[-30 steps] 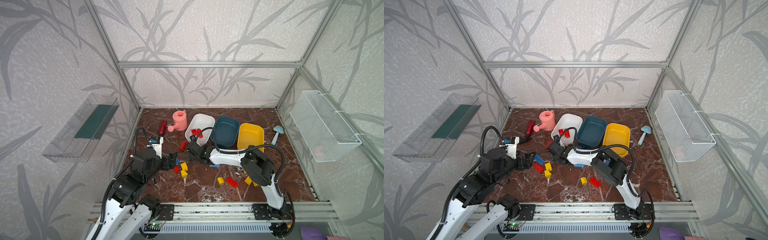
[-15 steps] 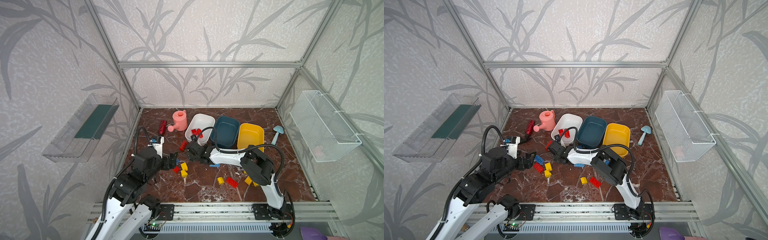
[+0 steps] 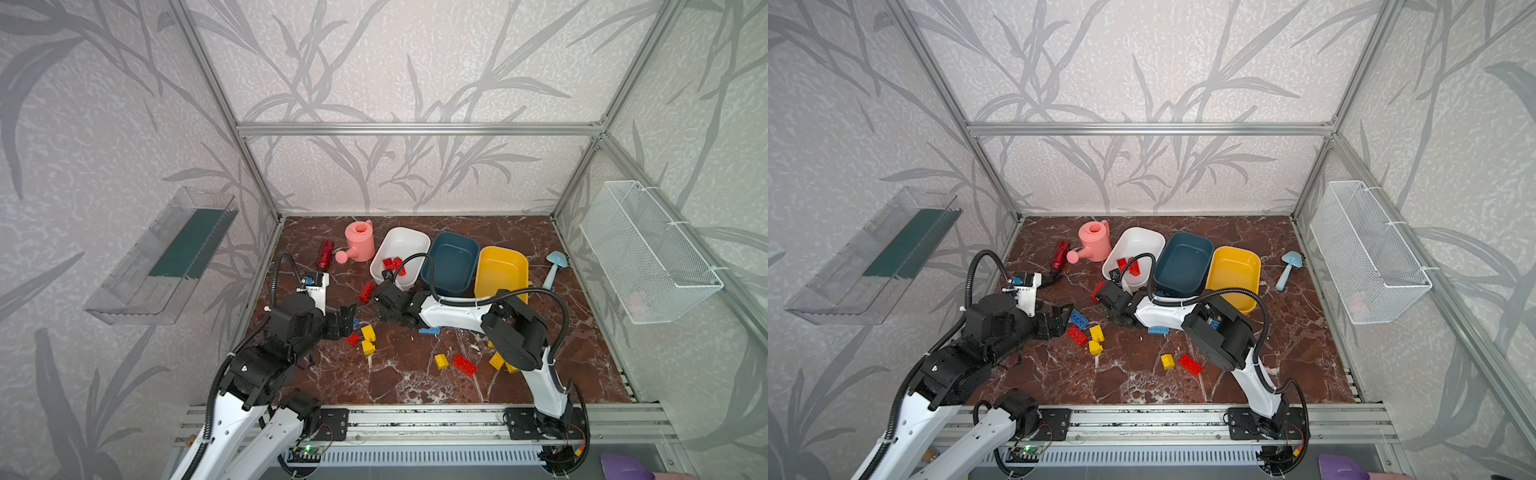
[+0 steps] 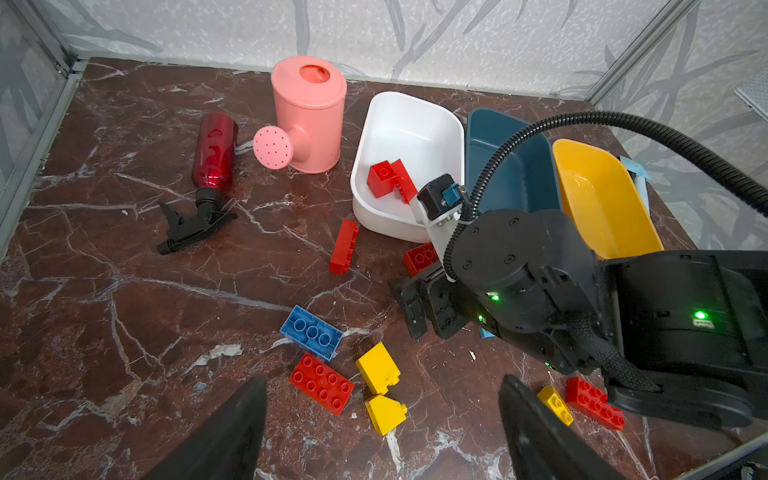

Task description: Sort the legos into containers by color

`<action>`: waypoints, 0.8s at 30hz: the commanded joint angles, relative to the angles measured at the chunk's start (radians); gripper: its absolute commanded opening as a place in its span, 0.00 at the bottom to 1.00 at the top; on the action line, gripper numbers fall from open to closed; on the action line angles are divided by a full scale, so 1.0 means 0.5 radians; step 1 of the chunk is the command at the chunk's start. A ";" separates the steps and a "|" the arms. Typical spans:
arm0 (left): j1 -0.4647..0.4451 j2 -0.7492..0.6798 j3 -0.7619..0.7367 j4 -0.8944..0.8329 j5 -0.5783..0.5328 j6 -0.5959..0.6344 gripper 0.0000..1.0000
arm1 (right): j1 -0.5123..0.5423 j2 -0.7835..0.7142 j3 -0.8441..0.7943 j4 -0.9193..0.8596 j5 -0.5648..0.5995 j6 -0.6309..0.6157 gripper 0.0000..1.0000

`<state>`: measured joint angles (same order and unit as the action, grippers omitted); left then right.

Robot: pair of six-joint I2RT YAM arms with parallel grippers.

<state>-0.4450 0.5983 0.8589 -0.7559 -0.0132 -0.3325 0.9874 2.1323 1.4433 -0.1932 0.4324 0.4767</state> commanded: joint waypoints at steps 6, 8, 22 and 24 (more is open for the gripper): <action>-0.007 0.018 -0.017 -0.010 0.014 0.015 0.87 | -0.020 -0.101 0.014 -0.059 0.039 -0.051 0.99; -0.006 0.018 -0.018 -0.010 0.014 0.014 0.87 | -0.018 -0.120 0.013 -0.060 0.043 -0.059 0.99; -0.007 0.021 -0.021 -0.009 0.036 0.011 0.87 | -0.051 -0.126 -0.020 -0.061 0.002 -0.044 0.99; -0.008 0.019 -0.024 -0.008 0.039 0.011 0.87 | -0.051 -0.085 0.009 -0.070 -0.017 -0.042 0.99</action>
<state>-0.4454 0.6106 0.8589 -0.7559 0.0017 -0.3325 0.9672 2.0846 1.4422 -0.2092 0.4335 0.4454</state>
